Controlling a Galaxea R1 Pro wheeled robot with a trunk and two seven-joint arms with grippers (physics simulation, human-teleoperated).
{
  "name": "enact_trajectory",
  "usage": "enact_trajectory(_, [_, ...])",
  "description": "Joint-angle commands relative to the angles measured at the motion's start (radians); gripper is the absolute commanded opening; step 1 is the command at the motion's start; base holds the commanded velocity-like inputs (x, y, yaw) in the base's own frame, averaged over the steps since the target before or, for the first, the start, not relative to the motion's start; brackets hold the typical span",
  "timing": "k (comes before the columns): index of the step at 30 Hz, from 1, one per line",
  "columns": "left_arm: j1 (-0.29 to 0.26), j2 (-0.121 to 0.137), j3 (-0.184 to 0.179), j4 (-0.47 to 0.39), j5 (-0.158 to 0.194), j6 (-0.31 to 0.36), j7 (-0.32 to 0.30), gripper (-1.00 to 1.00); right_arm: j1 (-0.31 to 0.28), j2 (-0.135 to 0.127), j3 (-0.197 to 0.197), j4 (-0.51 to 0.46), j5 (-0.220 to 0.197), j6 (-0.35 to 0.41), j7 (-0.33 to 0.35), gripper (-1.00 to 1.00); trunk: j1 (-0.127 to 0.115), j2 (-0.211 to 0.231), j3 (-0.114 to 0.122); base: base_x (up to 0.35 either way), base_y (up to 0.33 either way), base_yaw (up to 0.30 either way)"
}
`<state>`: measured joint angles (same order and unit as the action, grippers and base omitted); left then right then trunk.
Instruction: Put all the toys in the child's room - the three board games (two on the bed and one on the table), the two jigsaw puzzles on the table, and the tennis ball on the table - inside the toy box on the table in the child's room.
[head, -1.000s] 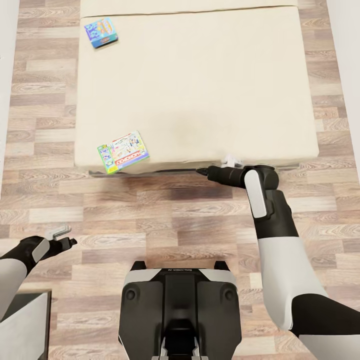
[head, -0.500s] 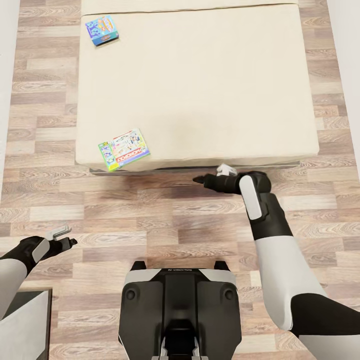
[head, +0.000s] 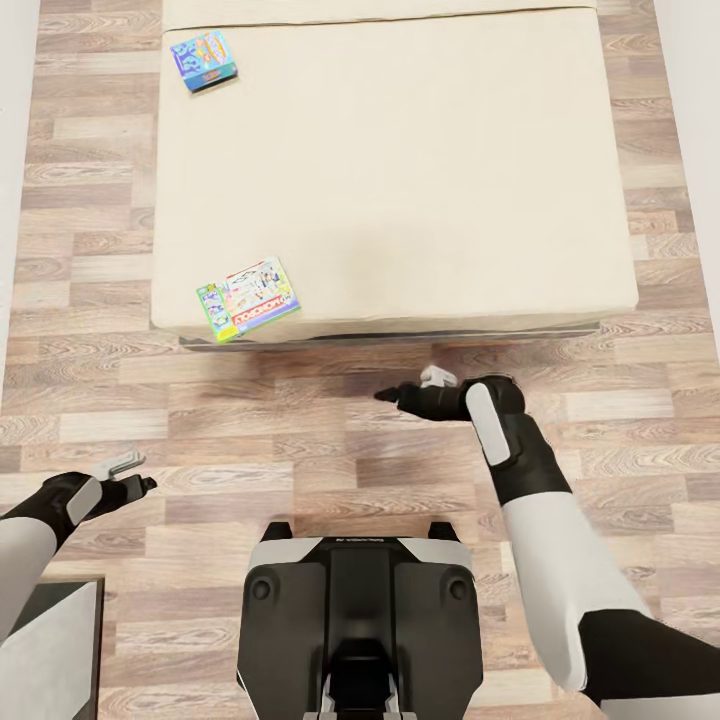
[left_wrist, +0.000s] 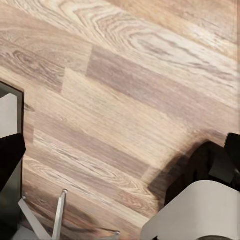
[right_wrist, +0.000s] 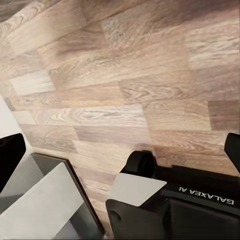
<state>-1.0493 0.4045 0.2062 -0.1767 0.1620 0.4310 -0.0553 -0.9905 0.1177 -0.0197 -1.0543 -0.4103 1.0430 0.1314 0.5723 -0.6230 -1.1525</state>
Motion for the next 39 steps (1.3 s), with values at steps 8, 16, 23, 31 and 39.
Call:
enact_trajectory(8, [0.000,-0.006,0.002,-0.001,0.010,0.006,-0.002,1.00,0.081,0.011,0.002,0.090,0.014,-0.077,0.042,1.00,0.000,-0.001,-0.001,0.000,0.000,0.000])
enact_trajectory(16, [0.001,-0.003,0.003,0.000,0.010,0.008,-0.067,1.00,0.145,0.013,0.066,0.297,0.013,-0.378,0.087,1.00,0.000,-0.001,-0.001,0.000,0.000,0.000])
enact_trajectory(23, [0.015,0.005,0.002,0.004,0.005,0.017,-0.224,1.00,0.154,0.034,0.114,0.429,0.011,-0.654,0.201,1.00,0.000,-0.001,-0.001,0.000,0.000,0.000])
enact_trajectory(31, [0.031,0.008,0.000,0.004,0.004,0.024,-0.276,1.00,0.158,0.057,0.124,0.504,0.016,-0.846,0.299,1.00,0.000,-0.001,-0.001,0.000,0.000,0.000])
enact_trajectory(39, [0.034,0.006,0.000,0.002,0.009,0.026,-0.280,1.00,0.160,0.057,0.128,0.511,0.010,-0.901,0.329,1.00,0.000,-0.001,-0.001,0.000,0.000,0.000])
